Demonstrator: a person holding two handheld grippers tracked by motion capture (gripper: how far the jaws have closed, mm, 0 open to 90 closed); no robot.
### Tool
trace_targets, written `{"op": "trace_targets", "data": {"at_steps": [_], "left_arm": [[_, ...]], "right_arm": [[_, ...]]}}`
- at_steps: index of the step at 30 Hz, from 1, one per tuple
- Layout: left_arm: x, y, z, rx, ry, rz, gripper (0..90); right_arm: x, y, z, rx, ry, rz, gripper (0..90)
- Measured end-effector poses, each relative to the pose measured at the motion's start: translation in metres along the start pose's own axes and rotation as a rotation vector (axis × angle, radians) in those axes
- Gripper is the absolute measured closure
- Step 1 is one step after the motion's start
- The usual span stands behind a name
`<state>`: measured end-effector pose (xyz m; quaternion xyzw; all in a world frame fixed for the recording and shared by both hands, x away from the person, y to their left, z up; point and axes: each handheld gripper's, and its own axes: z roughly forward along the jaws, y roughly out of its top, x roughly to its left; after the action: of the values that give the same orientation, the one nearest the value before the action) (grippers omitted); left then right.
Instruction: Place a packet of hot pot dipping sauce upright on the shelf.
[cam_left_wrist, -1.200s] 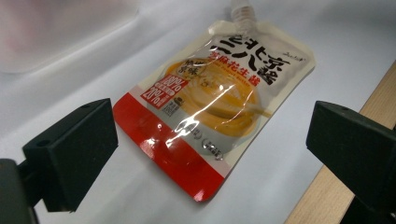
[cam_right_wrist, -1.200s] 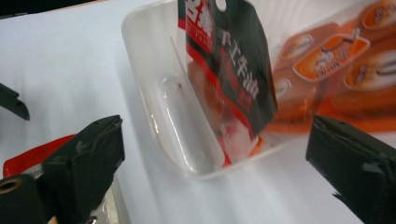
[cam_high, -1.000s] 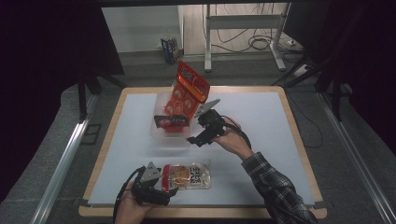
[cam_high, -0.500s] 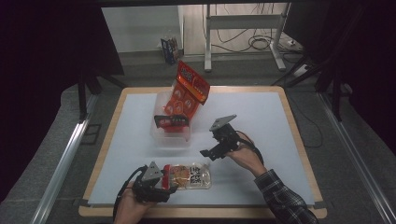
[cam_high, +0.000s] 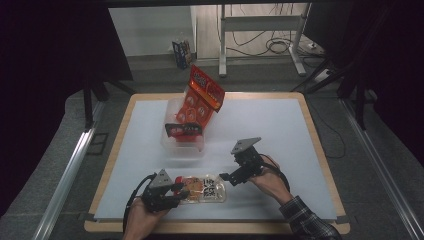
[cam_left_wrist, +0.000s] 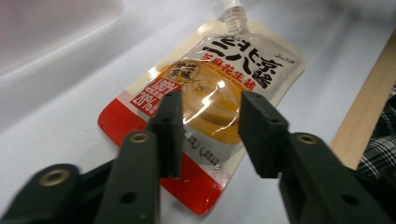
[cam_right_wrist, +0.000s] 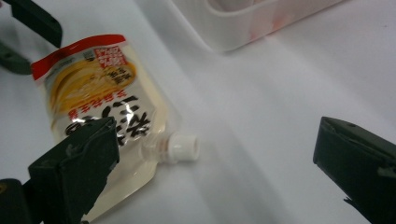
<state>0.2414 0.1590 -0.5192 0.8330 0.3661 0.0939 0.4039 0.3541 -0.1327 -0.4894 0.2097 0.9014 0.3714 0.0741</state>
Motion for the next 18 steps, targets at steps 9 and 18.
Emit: {"op": "trace_targets", "data": {"at_steps": [9, 18], "left_arm": [[0.010, 0.002, 0.005, -0.025, -0.001, -0.009, 89.7], [0.010, 0.002, 0.020, 0.025, 0.012, 0.009, 89.9]], "right_arm": [[0.016, -0.023, -0.009, 0.010, 0.013, -0.002, 0.0], [0.021, -0.040, -0.018, 0.016, 0.021, 0.039, 0.0]]}}
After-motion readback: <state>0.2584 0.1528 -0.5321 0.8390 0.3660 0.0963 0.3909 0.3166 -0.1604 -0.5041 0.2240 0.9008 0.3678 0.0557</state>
